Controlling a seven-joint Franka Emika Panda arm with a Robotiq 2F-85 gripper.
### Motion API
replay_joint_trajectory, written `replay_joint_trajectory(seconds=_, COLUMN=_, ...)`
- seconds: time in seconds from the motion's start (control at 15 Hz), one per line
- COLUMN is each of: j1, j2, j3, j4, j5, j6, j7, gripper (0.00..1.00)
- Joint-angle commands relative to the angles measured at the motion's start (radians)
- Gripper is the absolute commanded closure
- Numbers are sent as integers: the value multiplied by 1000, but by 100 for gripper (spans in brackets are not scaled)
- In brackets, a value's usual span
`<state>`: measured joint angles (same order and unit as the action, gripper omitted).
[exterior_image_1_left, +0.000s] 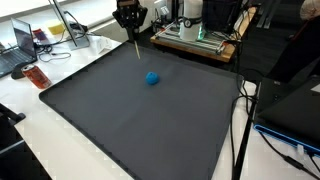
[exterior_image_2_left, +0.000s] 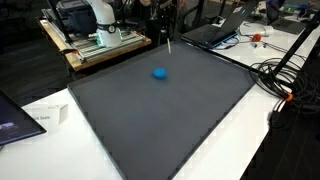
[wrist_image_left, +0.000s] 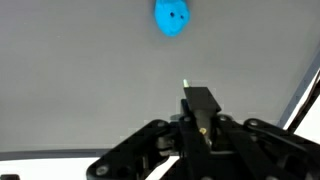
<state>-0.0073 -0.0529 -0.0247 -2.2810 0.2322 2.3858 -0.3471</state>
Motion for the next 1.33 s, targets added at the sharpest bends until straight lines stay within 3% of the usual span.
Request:
replay_joint_trajectory(seconds=0.0, j1=1, j2=0, j3=-3, j4=1, j5=-1, j6=-2, j7=1, gripper=88)
replay_joint_trajectory(seconds=0.13, j1=1, j2=0, j3=-4, j4=1, j5=-1, j6=-2, j7=1, gripper=88)
replay_joint_trajectory(seconds=0.2, j1=1, j2=0, j3=-4, j4=1, j5=-1, j6=-2, j7=1, gripper=97)
replay_joint_trajectory(seconds=0.6, j1=40, j2=67, j3=71, j4=137, j5=-358, j6=-224, j7=383, gripper=97)
replay_joint_trajectory(seconds=0.93, j1=99, j2=143, j3=117, j4=263, j5=-434, j6=-422, j7=530, gripper=97)
replay_joint_trajectory(seconds=1.27, j1=149, j2=235, j3=130, j4=388, j5=-473, j6=-536, j7=645, gripper=97)
